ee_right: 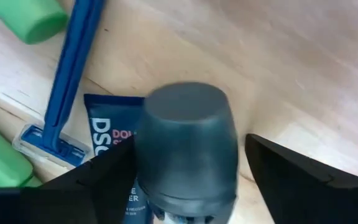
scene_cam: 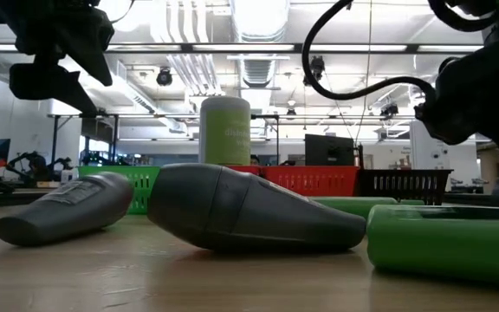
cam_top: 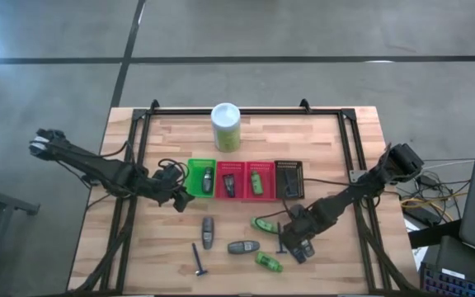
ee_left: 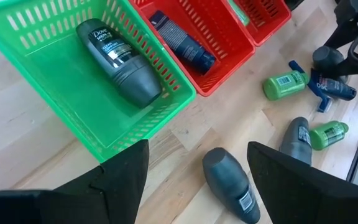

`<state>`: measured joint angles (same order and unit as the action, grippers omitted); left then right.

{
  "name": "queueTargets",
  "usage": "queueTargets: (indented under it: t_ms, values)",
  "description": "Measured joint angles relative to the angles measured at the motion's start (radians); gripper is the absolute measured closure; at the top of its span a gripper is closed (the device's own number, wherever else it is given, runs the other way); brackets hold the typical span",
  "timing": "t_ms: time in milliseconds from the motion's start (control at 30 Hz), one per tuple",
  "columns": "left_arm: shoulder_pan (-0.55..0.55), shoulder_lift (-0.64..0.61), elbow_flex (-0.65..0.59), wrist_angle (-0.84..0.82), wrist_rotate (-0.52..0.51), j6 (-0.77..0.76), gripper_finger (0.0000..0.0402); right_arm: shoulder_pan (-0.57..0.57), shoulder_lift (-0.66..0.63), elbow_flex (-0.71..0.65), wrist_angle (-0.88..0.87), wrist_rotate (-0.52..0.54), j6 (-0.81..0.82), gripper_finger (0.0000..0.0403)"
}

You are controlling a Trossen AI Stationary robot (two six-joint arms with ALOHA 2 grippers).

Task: Pick & Place Travel size toiletries
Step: Put the gray deodorant in the green bin

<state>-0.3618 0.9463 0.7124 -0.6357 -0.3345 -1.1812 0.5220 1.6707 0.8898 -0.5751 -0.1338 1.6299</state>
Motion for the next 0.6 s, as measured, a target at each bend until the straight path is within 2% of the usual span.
queueTargets:
  t_ms: [267, 600]
  values:
    - [0.0, 0.0, 0.0, 0.0, -0.008, -0.001, 0.0124, -0.013, -0.002, -0.008, 0.006, 0.001, -0.02, 0.0205]
    - [0.0, 0.0, 0.0, 0.003, -0.008, -0.001, 0.0124, -0.017, -0.06, -0.002, 0.008, 0.006, -0.037, 0.0207]
